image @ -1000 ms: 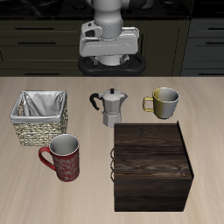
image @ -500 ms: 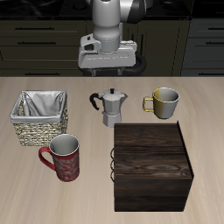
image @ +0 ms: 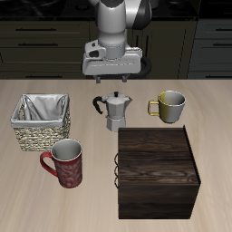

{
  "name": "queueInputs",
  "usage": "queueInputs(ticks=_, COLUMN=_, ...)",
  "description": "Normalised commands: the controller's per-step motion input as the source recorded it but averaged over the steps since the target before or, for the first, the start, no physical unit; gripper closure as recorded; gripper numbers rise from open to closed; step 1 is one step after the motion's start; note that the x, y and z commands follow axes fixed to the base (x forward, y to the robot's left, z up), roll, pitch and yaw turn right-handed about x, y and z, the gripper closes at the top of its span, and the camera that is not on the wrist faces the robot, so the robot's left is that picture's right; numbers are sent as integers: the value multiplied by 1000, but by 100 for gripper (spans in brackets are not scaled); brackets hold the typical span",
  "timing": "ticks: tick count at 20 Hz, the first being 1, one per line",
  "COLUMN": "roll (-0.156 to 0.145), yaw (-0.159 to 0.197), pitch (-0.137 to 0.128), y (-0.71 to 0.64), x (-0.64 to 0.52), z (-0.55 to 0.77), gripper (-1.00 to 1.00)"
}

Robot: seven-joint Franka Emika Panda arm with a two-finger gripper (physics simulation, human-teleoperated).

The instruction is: Place the moka pot in the basket

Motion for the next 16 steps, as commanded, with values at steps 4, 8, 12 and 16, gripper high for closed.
queueInputs(ticks=4, roll=-5, yaw=5, pitch=-22, y=54, x=71, z=-98, gripper=-100)
queueInputs(ticks=8, roll=2, yaw=-3, pitch=-2, y=19, x=117, z=-124, gripper=-100)
queueInputs(ticks=12, roll=-1, yaw=-11, pitch=8, y=29, x=6, z=-185, gripper=-100)
queueInputs(ticks=16, roll=22, yaw=-3, pitch=7, y=84, x=-6, z=-106, gripper=-100)
